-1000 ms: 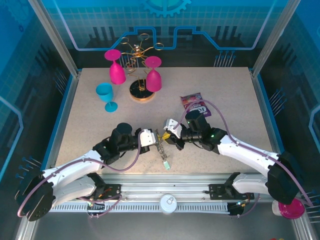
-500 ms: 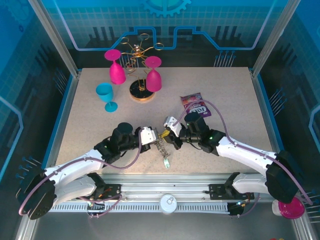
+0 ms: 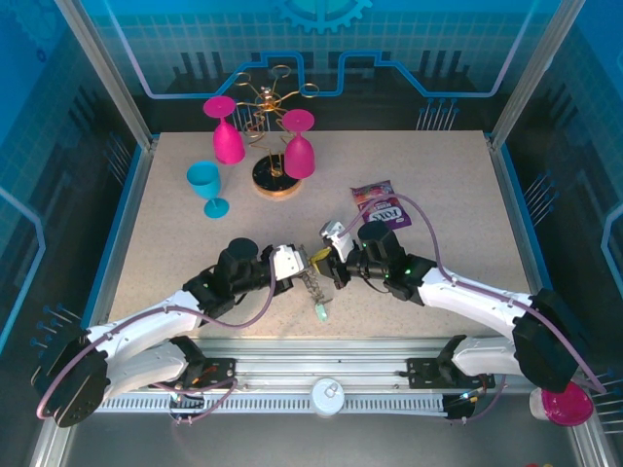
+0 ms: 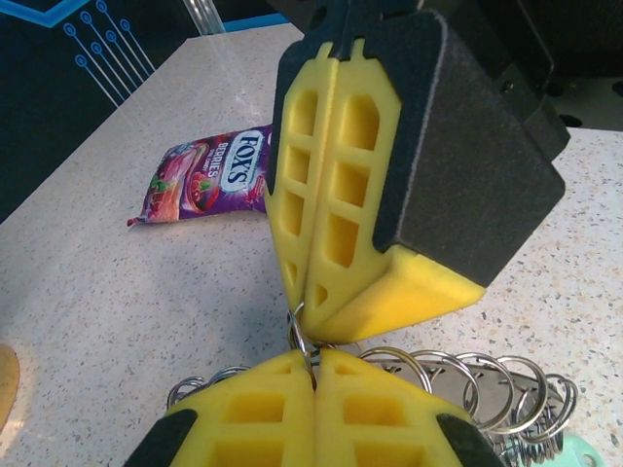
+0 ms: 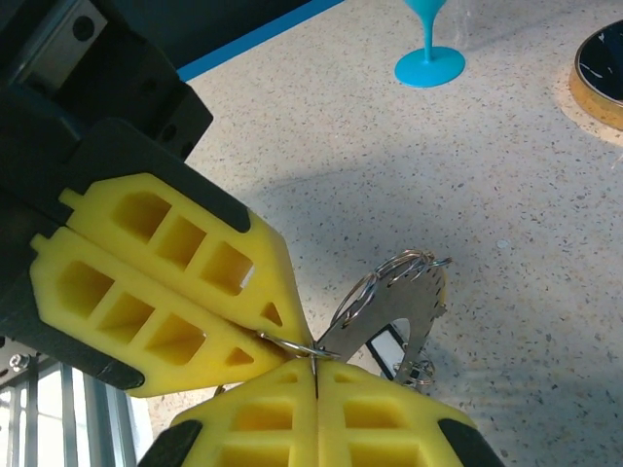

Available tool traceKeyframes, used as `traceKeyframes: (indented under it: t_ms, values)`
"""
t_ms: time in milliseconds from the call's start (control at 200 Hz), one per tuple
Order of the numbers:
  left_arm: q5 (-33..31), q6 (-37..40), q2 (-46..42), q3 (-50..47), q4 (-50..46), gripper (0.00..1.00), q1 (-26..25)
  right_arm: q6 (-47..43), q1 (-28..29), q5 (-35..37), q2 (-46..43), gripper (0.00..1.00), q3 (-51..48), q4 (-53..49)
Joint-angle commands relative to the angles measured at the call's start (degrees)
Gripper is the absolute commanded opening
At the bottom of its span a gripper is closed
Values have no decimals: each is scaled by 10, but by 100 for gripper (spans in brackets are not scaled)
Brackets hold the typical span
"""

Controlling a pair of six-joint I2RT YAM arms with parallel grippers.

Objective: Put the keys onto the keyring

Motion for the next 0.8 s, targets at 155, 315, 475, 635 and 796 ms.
traceKeyframes:
  t_ms: [155,315,475,635,796]
  values:
    - [3,4,-10,-13,59,0,-14,129,2,58,11,0,-17,105]
    - [-15,12,-19,-23,77,0,-15,173,3,58,16,0,-32,134]
    - [-32,16,-24,-29,85,0,-16,183,3,54,12,0,-38,143]
    - [-45,15,-26,-35,101,0,-16,181,4,46,13,0,-38,139]
    - [-50,15,-26,-38,113,0,-16,169,4,37,13,0,-34,131]
